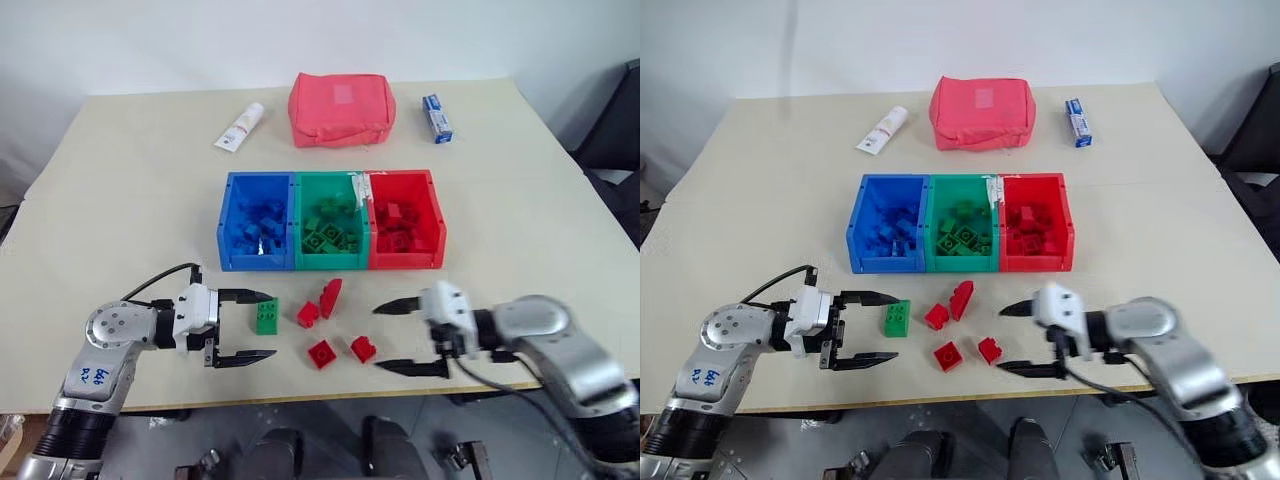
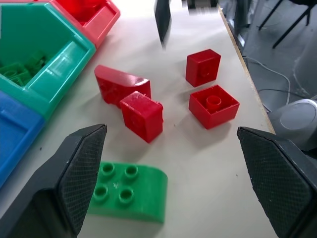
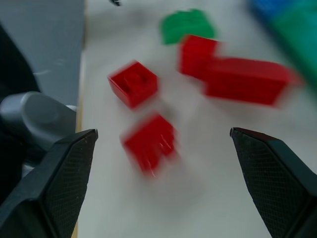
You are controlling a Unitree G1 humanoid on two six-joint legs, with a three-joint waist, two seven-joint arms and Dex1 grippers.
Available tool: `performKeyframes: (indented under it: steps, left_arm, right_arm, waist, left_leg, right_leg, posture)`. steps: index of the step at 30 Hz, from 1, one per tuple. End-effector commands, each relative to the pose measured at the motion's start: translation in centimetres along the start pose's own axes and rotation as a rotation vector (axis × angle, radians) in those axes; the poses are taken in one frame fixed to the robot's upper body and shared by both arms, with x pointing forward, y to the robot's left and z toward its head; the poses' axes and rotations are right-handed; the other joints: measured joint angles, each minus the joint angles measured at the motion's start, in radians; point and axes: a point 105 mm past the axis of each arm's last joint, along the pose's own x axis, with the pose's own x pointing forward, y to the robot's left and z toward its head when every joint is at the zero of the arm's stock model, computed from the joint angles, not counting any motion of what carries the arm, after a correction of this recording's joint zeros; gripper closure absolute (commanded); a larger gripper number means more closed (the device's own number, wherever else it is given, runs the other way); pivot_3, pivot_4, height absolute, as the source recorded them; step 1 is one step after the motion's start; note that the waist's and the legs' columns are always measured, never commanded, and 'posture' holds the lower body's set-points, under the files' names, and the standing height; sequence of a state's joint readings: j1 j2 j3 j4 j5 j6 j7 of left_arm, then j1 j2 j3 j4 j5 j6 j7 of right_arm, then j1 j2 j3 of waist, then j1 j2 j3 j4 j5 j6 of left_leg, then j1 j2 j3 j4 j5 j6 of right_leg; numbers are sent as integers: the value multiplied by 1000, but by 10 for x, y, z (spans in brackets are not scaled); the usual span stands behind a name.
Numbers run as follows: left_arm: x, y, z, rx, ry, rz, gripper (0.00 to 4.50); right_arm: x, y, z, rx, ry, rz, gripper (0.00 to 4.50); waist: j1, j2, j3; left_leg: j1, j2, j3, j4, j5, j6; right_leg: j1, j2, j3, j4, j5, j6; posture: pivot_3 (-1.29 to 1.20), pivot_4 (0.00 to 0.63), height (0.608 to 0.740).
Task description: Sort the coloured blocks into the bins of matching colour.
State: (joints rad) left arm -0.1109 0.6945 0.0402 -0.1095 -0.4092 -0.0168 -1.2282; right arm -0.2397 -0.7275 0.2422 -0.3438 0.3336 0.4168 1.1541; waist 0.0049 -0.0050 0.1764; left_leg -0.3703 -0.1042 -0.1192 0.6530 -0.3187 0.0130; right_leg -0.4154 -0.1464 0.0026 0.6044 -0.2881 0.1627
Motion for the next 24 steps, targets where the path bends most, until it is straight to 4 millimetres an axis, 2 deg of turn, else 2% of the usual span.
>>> performKeyframes:
  steps: [1, 3, 9, 10, 12, 16, 19, 21, 24]
  left_arm:
    - [-6, -2, 9, 24, -6, 20, 0]
    - [-8, -4, 9, 18, -1, 28, 0]
    - [-9, -6, 10, 9, -4, 60, 0]
    - [-8, -6, 10, 10, -7, 65, 0]
    - [-7, -2, 13, 7, -29, 96, 0]
    - [-6, 6, 20, -32, -84, 171, 0]
    - [-7, 13, 25, -57, -116, 228, 0]
    - [-6, 23, 29, -71, -148, 295, 0]
    - [-4, 33, 32, -85, -173, 349, 0]
  right_arm:
    - [5, -4, -3, -12, 17, -4, 191]
    - [7, -6, -5, -3, 19, -1, 641]
    - [-2, -9, -6, -5, 13, -11, 2689]
    - [-5, -11, -5, -11, 6, -24, 2875]
    - [-12, -17, 0, -7, -26, -54, 2874]
    - [-34, -35, 25, 5, -163, -174, 2874]
    - [-56, -58, 44, 38, -270, -332, 2874]
    - [-80, -90, 52, 26, -301, -530, 2874]
    - [-103, -132, 59, 17, -313, -755, 2874]
  waist:
    - [5, 0, 0]
    - [6, 0, 0]
    - [14, 0, 0]
    - [15, 0, 0]
    - [15, 0, 0]
    - [17, 0, 0]
    - [16, 0, 0]
    - [16, 0, 0]
    - [15, 0, 0]
  left_leg:
    - [0, -1, 0, 0, 0, 1]
    - [0, -2, 0, 1, -1, 2]
    - [0, -1, 0, 1, -1, 2]
    - [0, -1, 0, 2, -1, 2]
    - [1, -1, 0, 2, -1, 1]
    - [1, -1, 0, 4, -1, 1]
    - [1, 0, 0, 4, -1, 1]
    - [1, 0, 1, 4, -1, 1]
    - [1, -1, 1, 6, 0, 1]
  right_leg:
    - [0, -1, 0, 0, 0, 0]
    - [1, -1, 0, -1, 0, 0]
    - [1, -1, 0, 0, 0, 0]
    - [1, -1, 0, 0, 0, 0]
    - [1, 0, 0, 0, 0, 0]
    - [1, -1, 0, 1, 0, 0]
    - [1, 0, 0, 2, 0, 0]
    - [1, 0, 0, 2, 0, 0]
    - [2, 0, 0, 4, 0, 0]
  posture:
    - [0, 150, 740]
    - [0, 150, 740]
    - [0, 150, 740]
    - [0, 150, 740]
    - [0, 150, 740]
    - [0, 150, 740]
    - [0, 150, 740]
    - [0, 150, 740]
    - [0, 150, 740]
